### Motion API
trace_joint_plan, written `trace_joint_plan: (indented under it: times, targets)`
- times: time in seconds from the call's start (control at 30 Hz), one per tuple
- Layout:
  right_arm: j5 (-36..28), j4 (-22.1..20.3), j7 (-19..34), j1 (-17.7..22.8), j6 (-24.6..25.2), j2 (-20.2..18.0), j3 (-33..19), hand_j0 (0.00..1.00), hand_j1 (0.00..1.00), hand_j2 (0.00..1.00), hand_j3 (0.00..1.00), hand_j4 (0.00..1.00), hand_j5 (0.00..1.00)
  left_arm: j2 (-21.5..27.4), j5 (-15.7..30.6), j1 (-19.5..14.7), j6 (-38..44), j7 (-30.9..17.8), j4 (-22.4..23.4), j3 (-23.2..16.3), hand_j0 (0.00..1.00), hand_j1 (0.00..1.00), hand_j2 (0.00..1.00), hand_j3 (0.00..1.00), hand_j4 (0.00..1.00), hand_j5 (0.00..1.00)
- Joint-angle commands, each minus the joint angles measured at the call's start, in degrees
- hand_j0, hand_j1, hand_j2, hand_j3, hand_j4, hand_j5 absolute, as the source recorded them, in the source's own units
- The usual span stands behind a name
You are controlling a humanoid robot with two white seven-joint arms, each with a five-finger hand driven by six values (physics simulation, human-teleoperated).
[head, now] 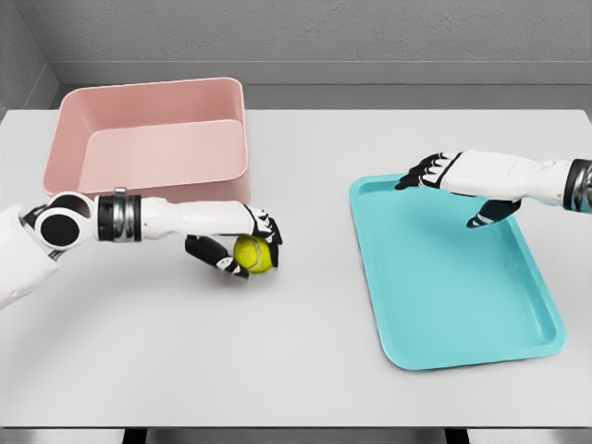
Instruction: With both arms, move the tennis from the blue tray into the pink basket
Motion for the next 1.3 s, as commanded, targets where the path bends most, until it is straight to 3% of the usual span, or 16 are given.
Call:
trace_joint_plan:
  times: [0.0,0.57,1.27]
  targets:
    - [-0.33,0.29,-0.02,0.0,0.16,-0.06,-0.03,1.0,1.0,1.0,1.0,1.0,1.0,0.12,0.52,-0.09,0.14,0.04,-0.17,0.07,0.51,0.51,0.51,0.51,0.51,0.51]
    - [-0.42,0.29,-0.02,-0.09,0.16,-0.06,-0.12,1.0,1.0,1.0,1.0,1.0,1.0,0.56,2.89,-2.55,0.14,0.04,-0.26,0.86,0.51,0.51,0.51,0.51,0.51,0.51]
    - [-1.03,0.73,-0.02,-0.09,0.16,0.03,-0.03,1.0,1.0,1.0,1.0,1.0,1.0,0.83,2.45,-2.99,0.14,0.04,0.71,6.31,0.51,0.51,0.51,0.51,0.51,0.51]
